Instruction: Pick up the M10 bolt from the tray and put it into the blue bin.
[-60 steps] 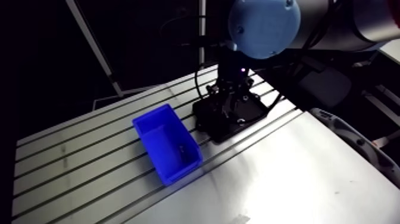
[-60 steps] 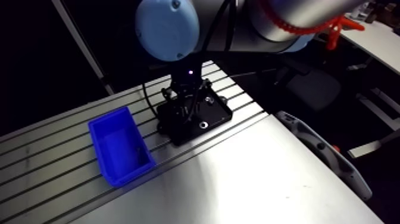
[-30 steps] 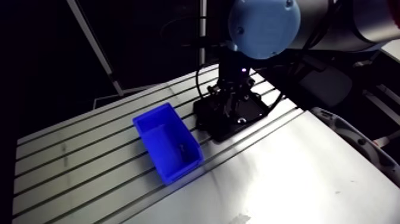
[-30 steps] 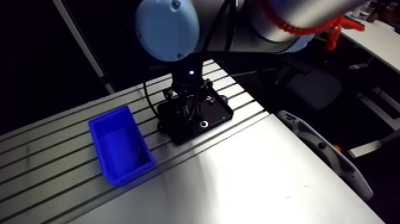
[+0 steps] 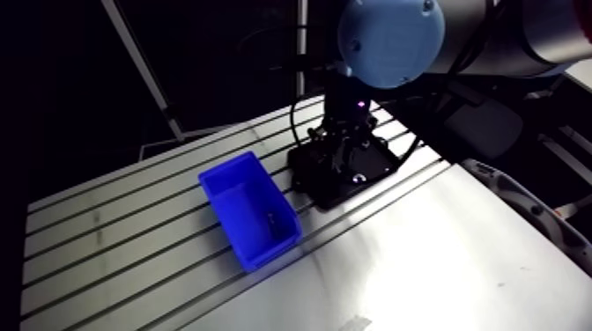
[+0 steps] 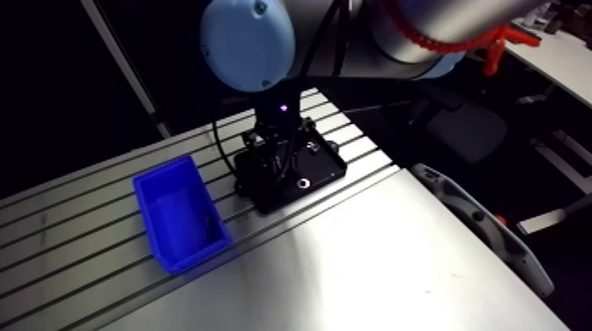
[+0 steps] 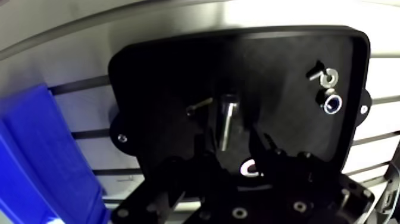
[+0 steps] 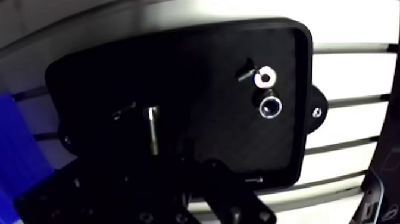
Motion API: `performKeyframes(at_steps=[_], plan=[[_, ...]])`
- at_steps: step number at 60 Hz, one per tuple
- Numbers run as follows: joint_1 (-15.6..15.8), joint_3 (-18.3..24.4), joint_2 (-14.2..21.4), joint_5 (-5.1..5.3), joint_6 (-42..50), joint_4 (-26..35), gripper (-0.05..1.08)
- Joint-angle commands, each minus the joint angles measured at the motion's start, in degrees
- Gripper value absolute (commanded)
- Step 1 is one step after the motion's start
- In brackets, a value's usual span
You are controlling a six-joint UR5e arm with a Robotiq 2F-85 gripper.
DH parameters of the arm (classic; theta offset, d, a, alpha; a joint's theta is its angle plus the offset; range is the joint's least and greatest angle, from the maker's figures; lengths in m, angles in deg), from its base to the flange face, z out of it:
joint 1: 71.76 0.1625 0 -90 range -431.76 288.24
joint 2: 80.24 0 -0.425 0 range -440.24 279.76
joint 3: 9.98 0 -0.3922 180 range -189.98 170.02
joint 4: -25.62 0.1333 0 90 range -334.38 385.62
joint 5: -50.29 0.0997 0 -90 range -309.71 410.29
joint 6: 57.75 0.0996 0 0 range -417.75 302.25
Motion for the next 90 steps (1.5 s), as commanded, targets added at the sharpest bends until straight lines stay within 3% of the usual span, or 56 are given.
performKeyframes(at_steps=[1, 53, 90], plan=[[0.28, 0.02, 0.03, -0.12, 0.06, 0.00, 0.56], [0.64, 0.03, -0.50, -0.30, 0.15, -1.14, 0.59], [0.72, -0.23, -0.85, -0.37, 0.06, -1.14, 0.70]])
